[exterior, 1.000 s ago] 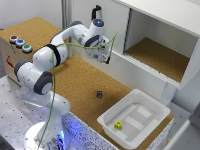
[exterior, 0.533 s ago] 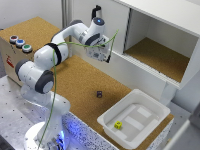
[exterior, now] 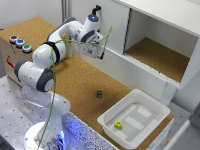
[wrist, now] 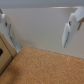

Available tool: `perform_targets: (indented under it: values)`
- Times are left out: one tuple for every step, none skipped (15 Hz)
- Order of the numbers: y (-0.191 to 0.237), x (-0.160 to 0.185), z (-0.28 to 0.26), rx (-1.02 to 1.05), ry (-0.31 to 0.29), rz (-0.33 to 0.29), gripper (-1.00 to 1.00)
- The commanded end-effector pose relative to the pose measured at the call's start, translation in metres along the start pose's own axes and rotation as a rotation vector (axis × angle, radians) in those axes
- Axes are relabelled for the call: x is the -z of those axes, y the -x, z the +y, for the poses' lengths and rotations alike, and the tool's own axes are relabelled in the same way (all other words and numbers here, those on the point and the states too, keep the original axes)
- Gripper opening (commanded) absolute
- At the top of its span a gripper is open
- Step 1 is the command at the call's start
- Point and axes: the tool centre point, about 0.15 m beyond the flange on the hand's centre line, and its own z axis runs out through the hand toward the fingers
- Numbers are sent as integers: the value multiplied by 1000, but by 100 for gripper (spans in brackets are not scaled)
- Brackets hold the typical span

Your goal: Put the purple block on the table

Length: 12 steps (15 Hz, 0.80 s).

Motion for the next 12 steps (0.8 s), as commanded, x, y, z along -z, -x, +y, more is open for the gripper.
perform_targets:
  values:
    - [-59, 27, -30, -118, 93, -65, 100]
    - [-70, 35, -30, -132, 107, -74, 100]
    - [-79, 44, -30, -135, 118, -78, 100]
    - [-88, 55, -29, -129, 139, -78, 100]
    - [-97, 67, -27, -122, 169, -84, 100]
    - [-104, 75, -24, -114, 234, -123, 100]
    - [-109, 81, -22, -111, 252, -130, 100]
    - [-114, 88, -21, -105, 262, -127, 100]
    - [-120, 93, -20, -98, 277, -131, 100]
    - [-124, 93, -17, -100, 279, -132, 100]
    - [-128, 92, -15, -114, 276, -134, 100]
    - [-133, 91, -14, -125, 290, -134, 100]
